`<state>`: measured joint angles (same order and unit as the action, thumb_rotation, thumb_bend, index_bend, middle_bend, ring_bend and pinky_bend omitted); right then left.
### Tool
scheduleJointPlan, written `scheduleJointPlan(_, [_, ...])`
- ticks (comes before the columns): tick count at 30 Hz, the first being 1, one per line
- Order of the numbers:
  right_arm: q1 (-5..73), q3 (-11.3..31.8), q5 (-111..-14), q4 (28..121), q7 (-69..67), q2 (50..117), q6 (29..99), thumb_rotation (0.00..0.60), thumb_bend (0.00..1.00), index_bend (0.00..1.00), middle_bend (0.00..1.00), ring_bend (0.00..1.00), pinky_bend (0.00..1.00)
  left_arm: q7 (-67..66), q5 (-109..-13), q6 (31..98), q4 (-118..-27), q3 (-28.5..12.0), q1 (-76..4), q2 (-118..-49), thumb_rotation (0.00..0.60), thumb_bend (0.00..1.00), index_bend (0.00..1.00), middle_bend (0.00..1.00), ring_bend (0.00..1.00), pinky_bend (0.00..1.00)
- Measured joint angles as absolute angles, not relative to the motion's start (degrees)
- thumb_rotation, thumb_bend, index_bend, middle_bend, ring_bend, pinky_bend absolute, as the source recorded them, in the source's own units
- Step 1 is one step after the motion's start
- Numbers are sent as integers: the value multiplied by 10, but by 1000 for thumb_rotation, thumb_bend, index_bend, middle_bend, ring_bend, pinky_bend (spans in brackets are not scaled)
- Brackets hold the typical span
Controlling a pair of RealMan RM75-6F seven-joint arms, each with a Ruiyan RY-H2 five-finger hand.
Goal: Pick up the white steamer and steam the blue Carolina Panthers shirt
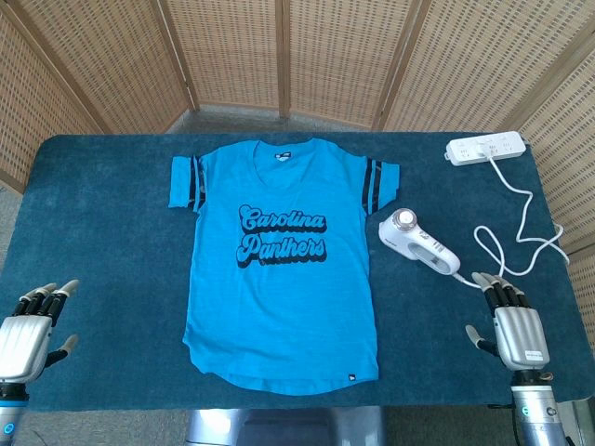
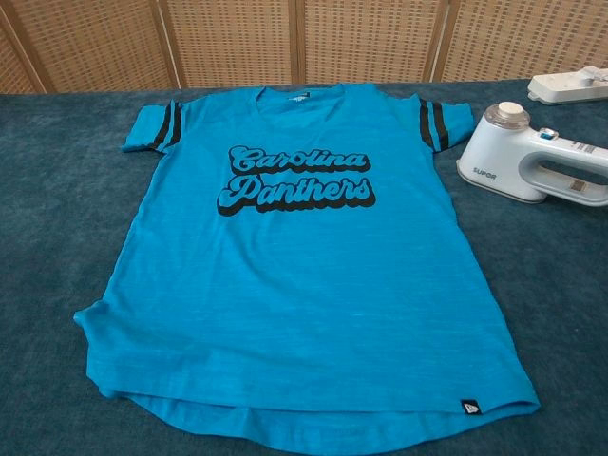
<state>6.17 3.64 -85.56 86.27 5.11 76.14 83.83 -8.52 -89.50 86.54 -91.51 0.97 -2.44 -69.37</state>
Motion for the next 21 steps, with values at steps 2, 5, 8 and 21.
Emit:
scheduleJointPlan(2, [62,37,-854,862,52,762,837,600,290,125,174,164,206,-85,-893,863,-915,9,-25,-694,600,222,97,268,159,185])
scheduleJointPlan(5, [63,37,-853,863,54,763,836,600,291,125,174,164,206,-84,-892,861,-913,8,-27,-696,600,222,98,268,160,187])
scheduleJointPlan(8, [62,37,-854,864,54,762,838,600,291,125,174,164,206,-82,-896,862,-912,8,-28,-696,600,222,97,268,160,187])
scheduleJointPlan(21, [58,35,-860,870,52,762,847,600,290,124,175,171,206,-80,-915,852,-922,14,-38,-679,600,205,97,268,160,187])
